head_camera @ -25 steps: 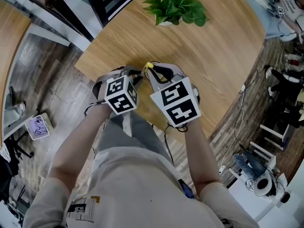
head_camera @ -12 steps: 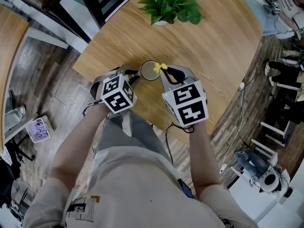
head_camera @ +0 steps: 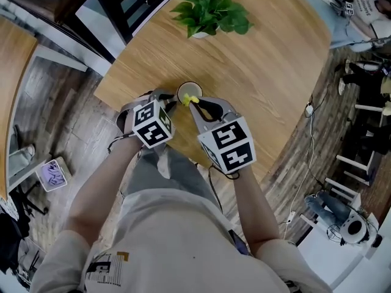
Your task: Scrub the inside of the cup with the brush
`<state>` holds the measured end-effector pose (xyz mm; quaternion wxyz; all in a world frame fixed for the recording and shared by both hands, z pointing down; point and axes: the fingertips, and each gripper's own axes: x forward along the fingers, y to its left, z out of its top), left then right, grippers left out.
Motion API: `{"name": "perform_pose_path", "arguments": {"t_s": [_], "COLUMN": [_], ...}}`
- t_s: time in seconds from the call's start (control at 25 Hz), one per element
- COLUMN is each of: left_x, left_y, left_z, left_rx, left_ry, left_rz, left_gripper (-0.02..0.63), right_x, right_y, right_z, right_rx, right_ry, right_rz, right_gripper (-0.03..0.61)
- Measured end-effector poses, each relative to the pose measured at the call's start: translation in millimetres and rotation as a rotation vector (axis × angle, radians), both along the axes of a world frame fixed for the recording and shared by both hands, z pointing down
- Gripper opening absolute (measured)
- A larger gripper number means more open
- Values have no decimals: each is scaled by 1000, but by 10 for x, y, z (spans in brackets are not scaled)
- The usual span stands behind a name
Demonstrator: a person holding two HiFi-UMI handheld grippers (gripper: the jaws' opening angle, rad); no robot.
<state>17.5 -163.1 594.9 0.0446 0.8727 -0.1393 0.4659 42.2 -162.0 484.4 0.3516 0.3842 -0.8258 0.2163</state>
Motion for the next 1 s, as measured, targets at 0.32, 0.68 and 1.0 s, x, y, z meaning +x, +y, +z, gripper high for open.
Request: {"name": "perform_pose_path", "arguments": {"t_s": [0.32, 0.68, 1.0], "left_x": [-50, -216, -389], "left_y": [23, -176, -442], "left_z": [-234, -1375, -2848], "left_rx": [23, 98, 345], "left_ry": [12, 262, 485], "left_rz": [-9, -191, -241], "left_gripper": [125, 104, 45], "right_x": [18, 227, 390], "right_y": [-200, -346, -252], "right_z": [-488, -1503, -2552], "right_rx": [96, 412, 684], "right_ry": [-288, -272, -328], "right_rz": [149, 201, 265], "right_gripper": [28, 29, 29]}}
